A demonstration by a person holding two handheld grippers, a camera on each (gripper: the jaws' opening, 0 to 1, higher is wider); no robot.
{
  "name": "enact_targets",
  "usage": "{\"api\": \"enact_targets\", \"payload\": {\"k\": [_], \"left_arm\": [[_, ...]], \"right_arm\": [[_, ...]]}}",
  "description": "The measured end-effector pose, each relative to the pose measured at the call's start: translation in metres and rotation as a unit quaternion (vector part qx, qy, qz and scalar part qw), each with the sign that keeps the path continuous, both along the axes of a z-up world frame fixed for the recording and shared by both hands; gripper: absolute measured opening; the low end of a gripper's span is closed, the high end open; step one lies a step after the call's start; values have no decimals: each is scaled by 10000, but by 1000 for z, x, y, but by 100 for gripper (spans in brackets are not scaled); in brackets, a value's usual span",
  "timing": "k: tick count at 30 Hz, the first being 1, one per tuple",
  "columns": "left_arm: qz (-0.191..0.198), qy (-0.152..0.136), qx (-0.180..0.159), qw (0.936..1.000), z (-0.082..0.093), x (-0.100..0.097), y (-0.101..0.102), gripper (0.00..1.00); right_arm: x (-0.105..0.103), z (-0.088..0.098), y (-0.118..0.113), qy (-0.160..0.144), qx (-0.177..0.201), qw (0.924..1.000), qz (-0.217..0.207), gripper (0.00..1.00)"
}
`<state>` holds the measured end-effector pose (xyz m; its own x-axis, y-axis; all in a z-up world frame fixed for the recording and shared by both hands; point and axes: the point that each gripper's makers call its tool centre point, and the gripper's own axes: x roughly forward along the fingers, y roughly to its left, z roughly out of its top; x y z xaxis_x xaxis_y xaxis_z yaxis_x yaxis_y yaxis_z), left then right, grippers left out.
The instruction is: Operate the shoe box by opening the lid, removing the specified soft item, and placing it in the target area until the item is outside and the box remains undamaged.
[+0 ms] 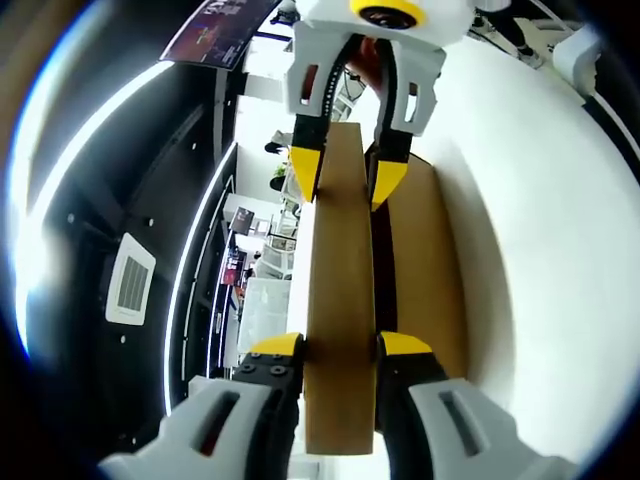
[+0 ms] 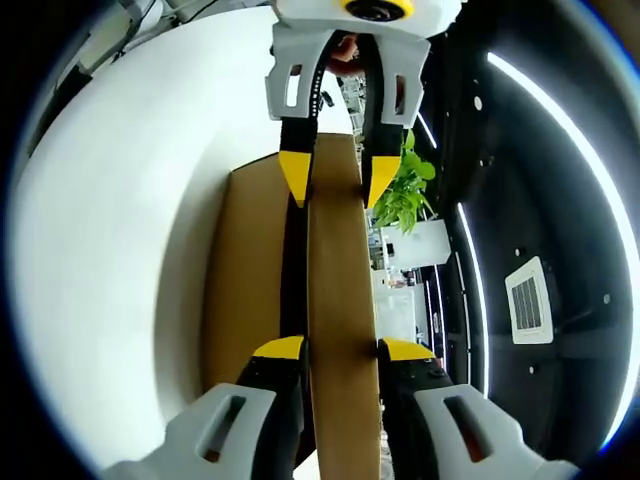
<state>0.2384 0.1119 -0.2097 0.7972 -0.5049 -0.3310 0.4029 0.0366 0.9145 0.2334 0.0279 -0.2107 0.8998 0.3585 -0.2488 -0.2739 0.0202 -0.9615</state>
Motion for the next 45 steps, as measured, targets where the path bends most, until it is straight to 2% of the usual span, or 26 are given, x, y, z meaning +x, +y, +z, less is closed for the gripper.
{"api": "enact_targets", "payload": {"k": [17,39,45], "left_arm": [[-20,-193,36,9998,20,2,0,27],[35,-329,92,9994,24,6,1,27],[5,-265,95,9996,25,6,1,27]], "right_arm": [[6,19,1,-312,19,9995,22,25],[11,25,3,-394,1,9992,-14,25],[11,25,3,-440,-56,9990,-38,25]]}}
